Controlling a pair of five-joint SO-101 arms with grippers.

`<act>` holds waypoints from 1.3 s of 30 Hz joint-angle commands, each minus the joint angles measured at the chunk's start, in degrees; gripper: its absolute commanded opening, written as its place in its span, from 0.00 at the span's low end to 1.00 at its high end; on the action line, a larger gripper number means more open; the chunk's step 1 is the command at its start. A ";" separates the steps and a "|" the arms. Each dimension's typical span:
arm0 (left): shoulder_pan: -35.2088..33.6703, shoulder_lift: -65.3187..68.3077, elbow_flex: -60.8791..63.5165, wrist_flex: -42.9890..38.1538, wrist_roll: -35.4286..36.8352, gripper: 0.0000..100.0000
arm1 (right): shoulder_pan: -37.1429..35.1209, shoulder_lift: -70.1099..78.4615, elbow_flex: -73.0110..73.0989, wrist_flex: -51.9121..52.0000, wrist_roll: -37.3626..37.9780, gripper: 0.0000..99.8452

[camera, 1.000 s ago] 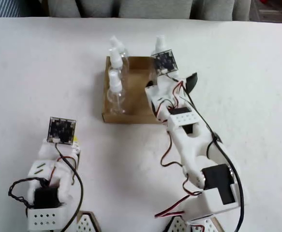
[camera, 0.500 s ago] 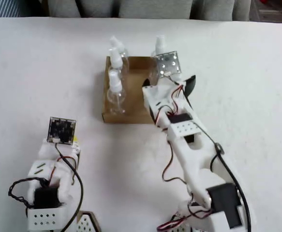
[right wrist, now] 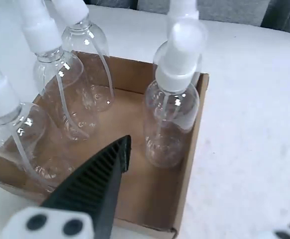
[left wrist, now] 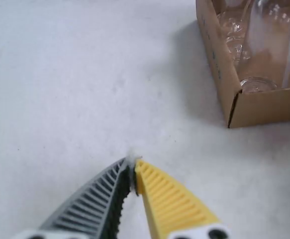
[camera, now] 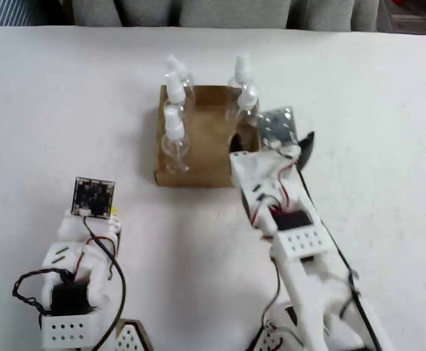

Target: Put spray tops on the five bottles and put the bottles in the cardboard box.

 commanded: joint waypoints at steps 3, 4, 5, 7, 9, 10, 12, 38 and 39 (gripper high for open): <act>0.57 -0.40 -0.18 -1.58 -0.79 0.03 | 4.53 -12.53 3.25 8.22 0.18 0.35; 0.57 -0.40 -0.18 -1.58 -0.79 0.03 | 5.49 -14.46 3.52 10.33 0.00 0.31; 0.57 -0.40 -0.18 -1.58 -0.79 0.03 | 6.46 -16.31 3.60 12.44 -0.09 0.28; 0.66 -0.40 -0.18 -1.67 -0.79 0.03 | 8.22 -19.56 3.78 16.57 -0.18 0.23; 0.66 -0.40 -0.18 -1.67 -0.79 0.03 | 9.45 -22.64 3.78 20.97 0.09 0.18; 0.66 -0.40 -0.18 -1.67 -0.79 0.03 | 9.89 -23.87 3.78 23.25 0.18 0.17; 0.66 -0.40 -0.18 -1.67 -0.79 0.03 | 10.51 -26.15 3.87 27.91 0.18 0.13; 0.40 -0.40 -0.18 3.69 -0.70 0.02 | 11.12 -63.34 22.77 65.89 3.78 0.03; 0.48 -0.40 -0.18 4.40 -0.70 0.02 | 11.56 -63.16 22.95 66.24 3.78 0.03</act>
